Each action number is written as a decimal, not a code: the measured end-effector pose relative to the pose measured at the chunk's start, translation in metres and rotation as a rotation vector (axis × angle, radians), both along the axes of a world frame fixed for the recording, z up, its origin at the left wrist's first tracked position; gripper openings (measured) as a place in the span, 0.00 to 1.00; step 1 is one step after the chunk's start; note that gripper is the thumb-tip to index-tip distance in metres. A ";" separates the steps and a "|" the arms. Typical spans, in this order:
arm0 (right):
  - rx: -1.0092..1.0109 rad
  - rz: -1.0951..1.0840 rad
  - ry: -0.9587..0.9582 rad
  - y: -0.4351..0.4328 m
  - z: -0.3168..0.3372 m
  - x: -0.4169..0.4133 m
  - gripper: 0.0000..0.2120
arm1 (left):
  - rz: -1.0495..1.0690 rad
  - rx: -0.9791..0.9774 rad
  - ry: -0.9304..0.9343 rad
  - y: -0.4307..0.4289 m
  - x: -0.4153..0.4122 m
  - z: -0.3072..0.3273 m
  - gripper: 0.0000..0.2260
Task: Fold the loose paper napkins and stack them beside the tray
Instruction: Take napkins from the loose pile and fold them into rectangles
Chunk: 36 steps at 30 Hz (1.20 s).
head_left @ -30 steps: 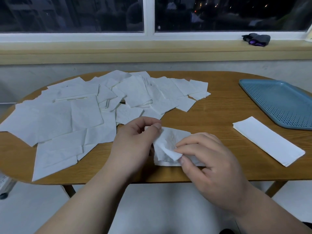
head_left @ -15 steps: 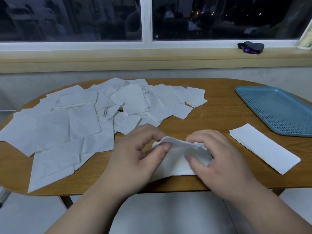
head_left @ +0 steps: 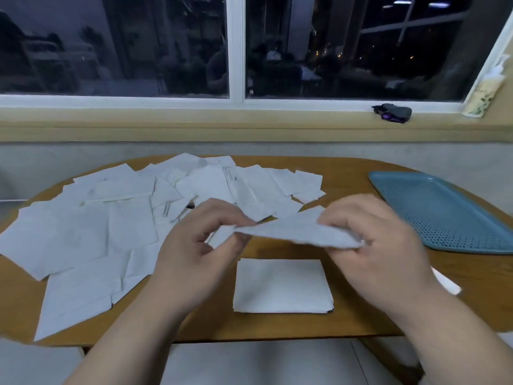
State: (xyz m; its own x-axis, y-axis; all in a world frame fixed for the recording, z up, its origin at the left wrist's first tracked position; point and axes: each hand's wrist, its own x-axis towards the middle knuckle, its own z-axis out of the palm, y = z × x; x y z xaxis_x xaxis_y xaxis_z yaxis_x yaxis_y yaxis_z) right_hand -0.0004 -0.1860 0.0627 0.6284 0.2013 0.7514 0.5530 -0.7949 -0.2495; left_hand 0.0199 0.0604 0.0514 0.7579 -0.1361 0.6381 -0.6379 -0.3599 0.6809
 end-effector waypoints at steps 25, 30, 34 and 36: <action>0.114 -0.178 0.542 -0.011 -0.078 -0.002 0.09 | 0.135 0.404 0.271 -0.004 -0.009 -0.055 0.21; 0.053 -0.139 0.530 -0.016 -0.077 -0.009 0.16 | -0.040 0.587 0.171 0.003 -0.012 -0.057 0.17; -0.110 0.070 0.563 -0.020 -0.080 -0.022 0.16 | -0.169 0.720 0.141 0.007 -0.016 -0.057 0.18; -0.152 0.089 0.570 -0.022 -0.082 -0.024 0.15 | -0.176 0.755 0.119 0.007 -0.016 -0.058 0.18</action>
State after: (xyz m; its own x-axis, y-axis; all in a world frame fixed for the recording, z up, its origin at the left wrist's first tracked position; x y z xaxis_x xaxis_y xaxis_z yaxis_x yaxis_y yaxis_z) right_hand -0.0240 -0.2077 -0.0189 0.8999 0.3504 0.2595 0.4314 -0.8017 -0.4136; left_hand 0.0040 0.0677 -0.0070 0.7420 -0.6255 0.2412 -0.6670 -0.6527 0.3594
